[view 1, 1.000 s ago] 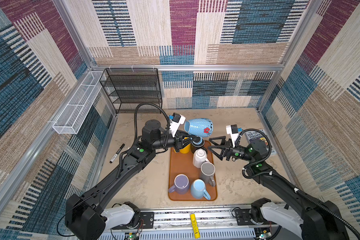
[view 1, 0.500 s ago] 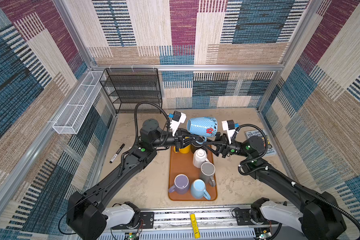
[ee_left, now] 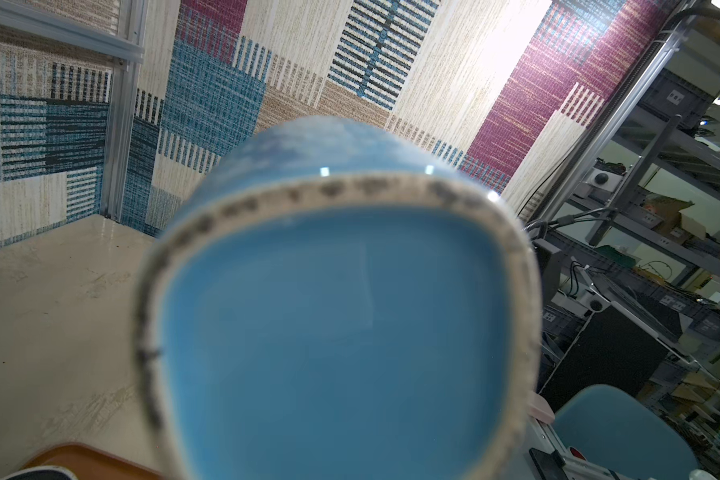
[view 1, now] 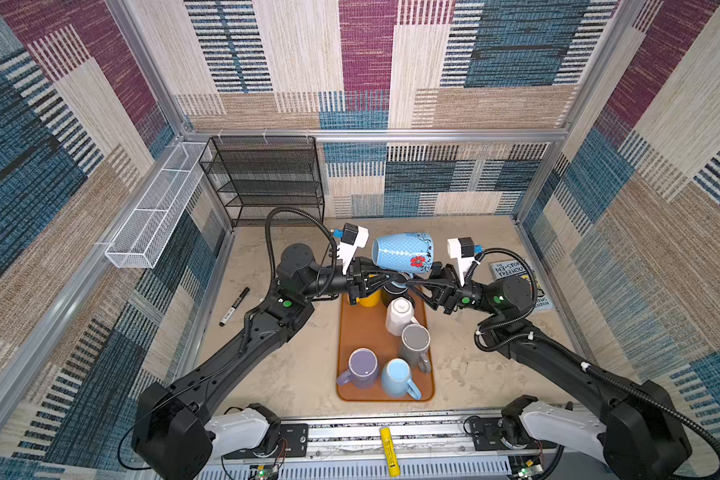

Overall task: Turn the mug right side up
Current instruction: 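Grasp the blue floral mug's rim with the right gripper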

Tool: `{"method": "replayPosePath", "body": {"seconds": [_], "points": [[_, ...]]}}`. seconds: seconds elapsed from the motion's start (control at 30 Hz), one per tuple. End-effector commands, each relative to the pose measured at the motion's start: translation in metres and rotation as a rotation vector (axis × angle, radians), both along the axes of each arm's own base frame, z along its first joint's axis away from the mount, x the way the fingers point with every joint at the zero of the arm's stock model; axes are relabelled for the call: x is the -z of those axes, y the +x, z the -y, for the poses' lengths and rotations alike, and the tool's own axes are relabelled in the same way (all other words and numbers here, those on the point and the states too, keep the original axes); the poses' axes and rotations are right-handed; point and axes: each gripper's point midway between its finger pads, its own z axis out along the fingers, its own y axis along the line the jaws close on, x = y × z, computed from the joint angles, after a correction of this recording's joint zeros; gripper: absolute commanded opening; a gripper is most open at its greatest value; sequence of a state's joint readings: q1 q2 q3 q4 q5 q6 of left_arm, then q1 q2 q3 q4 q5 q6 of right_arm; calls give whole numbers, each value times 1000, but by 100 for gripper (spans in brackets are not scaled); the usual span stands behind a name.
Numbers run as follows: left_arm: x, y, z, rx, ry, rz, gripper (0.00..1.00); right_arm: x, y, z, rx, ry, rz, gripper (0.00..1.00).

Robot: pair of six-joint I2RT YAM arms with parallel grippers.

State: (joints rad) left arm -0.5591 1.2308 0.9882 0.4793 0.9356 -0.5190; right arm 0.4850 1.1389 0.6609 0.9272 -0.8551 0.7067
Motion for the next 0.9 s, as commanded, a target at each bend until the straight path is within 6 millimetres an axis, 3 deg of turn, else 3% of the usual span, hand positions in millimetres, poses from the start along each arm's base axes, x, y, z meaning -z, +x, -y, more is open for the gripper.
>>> {"method": "replayPosePath", "body": {"seconds": [0.0,0.67,0.87], "points": [[-28,-3,-5,-29,-102,120,0,-15,-5,2,-5,59,30,51],[-24,-2,-5,-87,-174,152,0,-31,-10,-5,-31,170,12,37],[-23,-4,-3,-81,-169,155,0,-32,-9,-5,-30,166,-1,26]]}}
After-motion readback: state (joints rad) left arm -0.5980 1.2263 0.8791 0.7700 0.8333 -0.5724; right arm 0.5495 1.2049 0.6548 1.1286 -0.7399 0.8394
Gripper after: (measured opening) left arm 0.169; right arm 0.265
